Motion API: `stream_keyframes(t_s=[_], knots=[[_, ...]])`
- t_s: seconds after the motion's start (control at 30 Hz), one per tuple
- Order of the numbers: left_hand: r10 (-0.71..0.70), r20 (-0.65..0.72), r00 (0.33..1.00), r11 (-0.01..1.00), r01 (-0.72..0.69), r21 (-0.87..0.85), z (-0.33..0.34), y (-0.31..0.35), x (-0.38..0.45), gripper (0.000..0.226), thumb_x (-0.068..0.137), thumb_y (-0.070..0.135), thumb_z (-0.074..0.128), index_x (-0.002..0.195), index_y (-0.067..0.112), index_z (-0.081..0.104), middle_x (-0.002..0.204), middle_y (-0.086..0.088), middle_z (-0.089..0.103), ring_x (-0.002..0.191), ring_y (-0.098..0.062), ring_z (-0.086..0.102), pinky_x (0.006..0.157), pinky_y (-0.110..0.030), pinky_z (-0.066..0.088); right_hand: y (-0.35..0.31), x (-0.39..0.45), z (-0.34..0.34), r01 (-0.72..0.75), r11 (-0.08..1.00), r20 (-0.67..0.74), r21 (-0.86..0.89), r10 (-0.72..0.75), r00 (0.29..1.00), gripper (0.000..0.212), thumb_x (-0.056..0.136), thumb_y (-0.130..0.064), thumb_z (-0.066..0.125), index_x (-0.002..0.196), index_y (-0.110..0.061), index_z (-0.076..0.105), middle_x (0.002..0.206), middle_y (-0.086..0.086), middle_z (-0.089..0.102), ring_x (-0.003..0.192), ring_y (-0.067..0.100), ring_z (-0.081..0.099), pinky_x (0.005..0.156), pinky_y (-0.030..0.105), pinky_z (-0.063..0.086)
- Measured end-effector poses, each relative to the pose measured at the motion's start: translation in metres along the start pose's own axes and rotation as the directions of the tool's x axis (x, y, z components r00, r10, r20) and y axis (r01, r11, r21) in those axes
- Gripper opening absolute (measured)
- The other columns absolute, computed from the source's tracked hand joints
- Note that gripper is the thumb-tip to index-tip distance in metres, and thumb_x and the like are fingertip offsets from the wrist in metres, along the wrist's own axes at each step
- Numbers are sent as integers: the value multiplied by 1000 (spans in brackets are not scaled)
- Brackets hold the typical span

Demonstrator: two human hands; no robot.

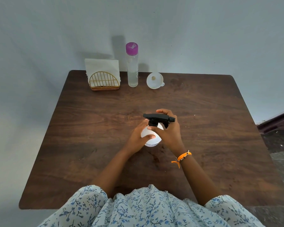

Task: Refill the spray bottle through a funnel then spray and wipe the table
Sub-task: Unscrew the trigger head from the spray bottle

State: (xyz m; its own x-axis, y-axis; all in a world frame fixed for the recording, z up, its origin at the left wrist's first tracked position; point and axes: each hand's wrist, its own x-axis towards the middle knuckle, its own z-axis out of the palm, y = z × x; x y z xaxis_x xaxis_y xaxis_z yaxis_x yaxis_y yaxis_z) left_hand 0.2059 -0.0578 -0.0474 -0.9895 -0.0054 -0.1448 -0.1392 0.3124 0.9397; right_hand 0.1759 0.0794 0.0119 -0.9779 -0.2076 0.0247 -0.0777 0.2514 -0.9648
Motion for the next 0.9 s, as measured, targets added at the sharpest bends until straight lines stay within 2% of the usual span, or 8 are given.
stream_keyframes(t_s=[0.07, 0.17, 0.23, 0.3, 0.43, 0.6, 0.73, 0.9], knots=[[-20, -6, 1000, 1000, 21, 9, 0, -1, 0, 61, 80, 30, 67, 135, 20, 43, 139, 0, 49, 127, -15, 45, 104, -31, 38, -1, 1, -8, 32, 999, 75, -27, -30, 997, 59, 68, -10, 79, 115, -29, 51, 111, -7, 52, 113, 18, 48, 88, 14, 45], [8, -1, 1000, 1000, -8, 3, 0, 3, 0, 52, 81, 24, 67, 129, 23, 47, 132, 7, 51, 120, -11, 48, 94, -12, 37, -1, 5, -20, 20, 998, 178, -53, -10, 984, 63, 71, -14, 78, 123, -32, 47, 117, -11, 52, 119, 18, 45, 97, 26, 44], [19, 4, 1000, 1000, -19, -8, 0, 5, -2, 53, 80, 24, 67, 128, 26, 47, 131, 9, 52, 118, -8, 48, 91, -8, 37, 0, 4, -23, 18, 998, 181, -64, -6, 983, 71, 69, -19, 80, 127, -36, 42, 120, -15, 53, 122, 17, 42, 98, 26, 41], [21, -1, 1000, 1000, -21, -22, -1, 6, -3, 55, 77, 28, 67, 128, 25, 48, 133, 6, 52, 121, -10, 48, 98, -20, 39, 1, -4, -21, 35, 997, 91, -73, -28, 995, 74, 66, -23, 82, 126, -35, 41, 121, -18, 55, 122, 16, 43, 97, 24, 38], [12, -8, 1000, 1000, -12, -7, 0, 5, -2, 54, 79, 24, 68, 129, 25, 47, 138, 2, 49, 127, -14, 45, 105, -31, 37, 5, -35, -13, 22, 998, -192, -62, -34, 981, 52, 66, -27, 80, 106, -27, 48, 105, -9, 51, 101, 15, 49, 87, 21, 41], [-23, -14, 1000, 1000, 24, 15, 0, 2, -2, 61, 78, 26, 69, 134, 20, 45, 139, 1, 48, 127, -16, 44, 105, -35, 37, 5, -35, -13, 38, 997, -185, -68, -51, 981, 29, 82, -13, 66, 96, -31, 49, 96, -11, 53, 94, 15, 51, 81, 25, 42], [-12, -6, 1000, 1000, 12, 8, -1, 6, -3, 50, 77, 26, 68, 124, 26, 50, 130, 8, 52, 120, -14, 48, 96, -27, 38, 0, -18, -15, 54, 983, -176, -174, -85, 981, 18, 86, -7, 60, 97, -21, 58, 99, -8, 50, 99, 17, 43, 80, 6, 34], [-25, -3, 1000, 999, 25, 21, 0, 6, -3, 61, 76, 32, 67, 131, 18, 46, 134, 2, 50, 120, -16, 46, 97, -28, 37, -15, 8, -12, 29, 996, -178, -86, -44, 983, 25, 85, -5, 62, 109, -13, 65, 97, -6, 45, 85, -2, 48, 73, 2, 38]])
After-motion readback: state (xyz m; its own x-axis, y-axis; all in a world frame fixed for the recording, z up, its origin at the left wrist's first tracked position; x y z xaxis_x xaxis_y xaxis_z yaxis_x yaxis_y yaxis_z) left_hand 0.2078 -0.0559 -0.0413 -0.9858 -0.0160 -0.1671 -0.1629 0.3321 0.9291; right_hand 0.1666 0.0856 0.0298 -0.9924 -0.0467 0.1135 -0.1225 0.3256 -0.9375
